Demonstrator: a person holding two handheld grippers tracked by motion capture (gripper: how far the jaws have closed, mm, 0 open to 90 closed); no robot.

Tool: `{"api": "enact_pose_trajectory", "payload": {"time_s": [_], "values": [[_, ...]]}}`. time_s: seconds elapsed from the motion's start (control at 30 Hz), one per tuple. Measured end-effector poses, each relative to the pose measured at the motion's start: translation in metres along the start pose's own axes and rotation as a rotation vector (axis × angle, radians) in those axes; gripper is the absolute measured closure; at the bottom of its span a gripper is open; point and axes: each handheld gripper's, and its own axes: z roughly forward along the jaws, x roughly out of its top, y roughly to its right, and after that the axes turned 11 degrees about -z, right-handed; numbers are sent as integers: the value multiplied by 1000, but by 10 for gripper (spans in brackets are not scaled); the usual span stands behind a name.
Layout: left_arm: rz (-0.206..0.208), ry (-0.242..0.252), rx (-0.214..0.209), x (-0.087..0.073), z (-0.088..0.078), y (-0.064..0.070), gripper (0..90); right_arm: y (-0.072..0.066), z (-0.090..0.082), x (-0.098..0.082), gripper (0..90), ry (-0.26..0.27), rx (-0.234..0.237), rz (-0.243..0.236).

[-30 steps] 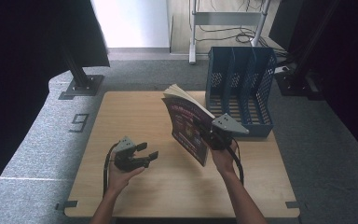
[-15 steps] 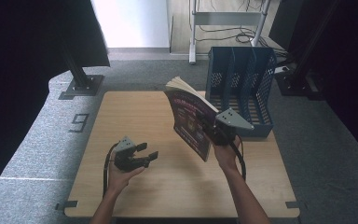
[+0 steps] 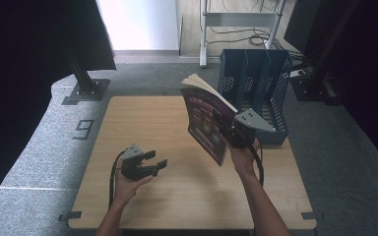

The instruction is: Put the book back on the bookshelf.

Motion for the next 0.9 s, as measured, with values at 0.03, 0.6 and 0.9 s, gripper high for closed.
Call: {"api": "enact_pose_trajectory", "payload": {"time_s": [0.03, 0.6, 0.9], "values": [[0, 0, 0, 0, 0, 0, 322, 1, 0, 1, 821, 2, -4, -1], [-3, -8, -1, 0, 1, 0, 324, 19, -8, 11, 821, 19, -57, 8], [-3, -11, -4, 0, 2, 0, 325, 29, -12, 15, 821, 22, -88, 10]]}}
